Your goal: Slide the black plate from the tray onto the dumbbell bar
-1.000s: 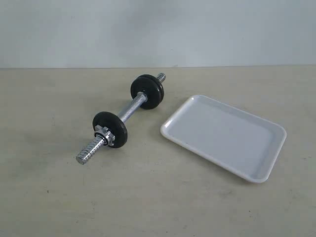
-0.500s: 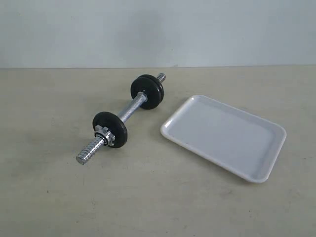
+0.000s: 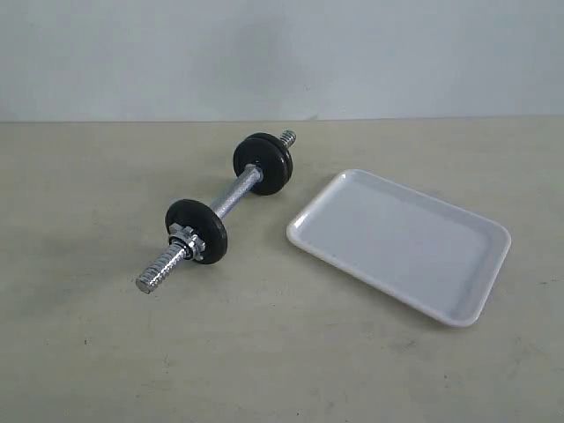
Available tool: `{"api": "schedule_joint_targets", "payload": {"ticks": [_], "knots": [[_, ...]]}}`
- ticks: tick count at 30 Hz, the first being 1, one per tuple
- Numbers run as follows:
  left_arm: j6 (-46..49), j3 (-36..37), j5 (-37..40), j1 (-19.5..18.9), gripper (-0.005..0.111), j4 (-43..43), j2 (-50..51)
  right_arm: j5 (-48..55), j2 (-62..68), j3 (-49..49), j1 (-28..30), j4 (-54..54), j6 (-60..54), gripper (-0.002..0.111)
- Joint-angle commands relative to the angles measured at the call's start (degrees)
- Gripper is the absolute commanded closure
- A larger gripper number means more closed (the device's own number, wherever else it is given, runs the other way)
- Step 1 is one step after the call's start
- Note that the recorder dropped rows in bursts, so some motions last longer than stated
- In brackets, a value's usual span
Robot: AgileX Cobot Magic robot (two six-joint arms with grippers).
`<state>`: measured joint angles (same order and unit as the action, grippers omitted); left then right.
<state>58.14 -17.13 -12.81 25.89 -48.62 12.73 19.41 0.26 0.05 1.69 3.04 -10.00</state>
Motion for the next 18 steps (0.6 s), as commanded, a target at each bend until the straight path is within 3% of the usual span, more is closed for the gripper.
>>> {"api": "schedule_joint_targets", "payload": {"ticks": [1,9,12,15,18], "knots": [[-0.22,0.16,-0.69,-0.18,0.102,-0.44,-0.33,-0.06,-0.26,-0.05,0.15,-0.51,0.03,0.107],[-0.22,0.16,-0.69,-0.18,0.102,-0.44,-0.33,-0.06,-0.26,-0.05,0.14,-0.51,0.17,0.107],[4.30,0.16,0.06,-0.71,0.102,-0.96,-2.21,-0.06,-0.26,-0.05,0.14,-0.51,0.17,0.107],[4.02,1.50,4.89,-3.17,0.102,-3.26,-4.68,-0.06,-0.26,-0.05,0.14,-0.51,0.28,0.107],[2.05,5.38,9.06,-8.12,0.102,-4.89,-6.24,-0.06,-0.26,-0.05,0.14,-0.51,0.28,0.107]]}}
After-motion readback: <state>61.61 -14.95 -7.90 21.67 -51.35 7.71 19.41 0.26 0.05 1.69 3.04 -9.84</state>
